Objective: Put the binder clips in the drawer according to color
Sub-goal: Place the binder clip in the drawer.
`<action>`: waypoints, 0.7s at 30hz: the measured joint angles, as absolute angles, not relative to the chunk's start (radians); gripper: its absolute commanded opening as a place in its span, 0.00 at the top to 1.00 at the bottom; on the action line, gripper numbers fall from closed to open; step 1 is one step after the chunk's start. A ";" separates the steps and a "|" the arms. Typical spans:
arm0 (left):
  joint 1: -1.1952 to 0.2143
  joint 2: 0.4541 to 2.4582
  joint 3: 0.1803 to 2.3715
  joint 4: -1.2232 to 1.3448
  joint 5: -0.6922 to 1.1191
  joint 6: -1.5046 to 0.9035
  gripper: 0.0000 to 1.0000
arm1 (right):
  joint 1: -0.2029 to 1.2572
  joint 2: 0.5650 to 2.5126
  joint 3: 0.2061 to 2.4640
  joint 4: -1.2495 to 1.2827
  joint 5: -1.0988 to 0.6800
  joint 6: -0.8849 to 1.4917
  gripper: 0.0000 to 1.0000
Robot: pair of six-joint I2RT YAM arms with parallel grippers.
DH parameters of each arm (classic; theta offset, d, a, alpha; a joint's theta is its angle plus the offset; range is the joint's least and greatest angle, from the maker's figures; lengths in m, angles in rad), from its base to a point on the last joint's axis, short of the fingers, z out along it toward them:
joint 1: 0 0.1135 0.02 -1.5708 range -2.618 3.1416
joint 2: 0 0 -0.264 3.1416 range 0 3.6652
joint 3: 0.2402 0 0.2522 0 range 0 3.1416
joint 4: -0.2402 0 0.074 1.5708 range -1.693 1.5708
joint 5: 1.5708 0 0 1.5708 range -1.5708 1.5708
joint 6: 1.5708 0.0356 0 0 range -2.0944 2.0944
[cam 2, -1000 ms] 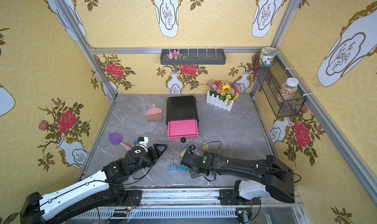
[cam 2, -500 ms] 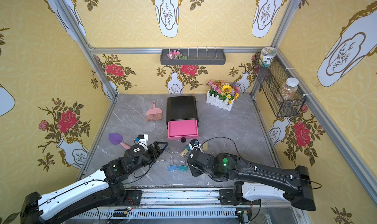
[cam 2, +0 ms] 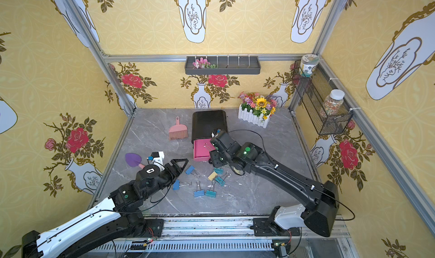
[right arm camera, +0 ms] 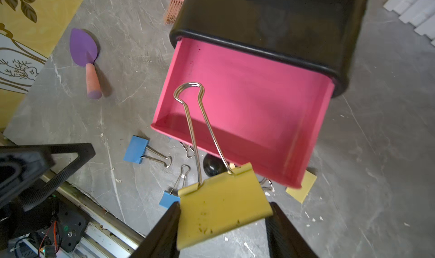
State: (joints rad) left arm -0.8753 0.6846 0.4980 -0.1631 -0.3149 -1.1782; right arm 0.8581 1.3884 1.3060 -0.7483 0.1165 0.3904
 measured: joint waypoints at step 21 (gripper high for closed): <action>-0.874 0.625 0.469 -0.188 -0.336 -1.203 0.21 | 0.821 1.603 1.411 -0.682 0.058 0.257 0.33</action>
State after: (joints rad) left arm -0.8742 0.6254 0.4690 -0.1883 -0.3363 -1.2026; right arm 0.8211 1.6032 1.4113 -0.6815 0.0582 0.2573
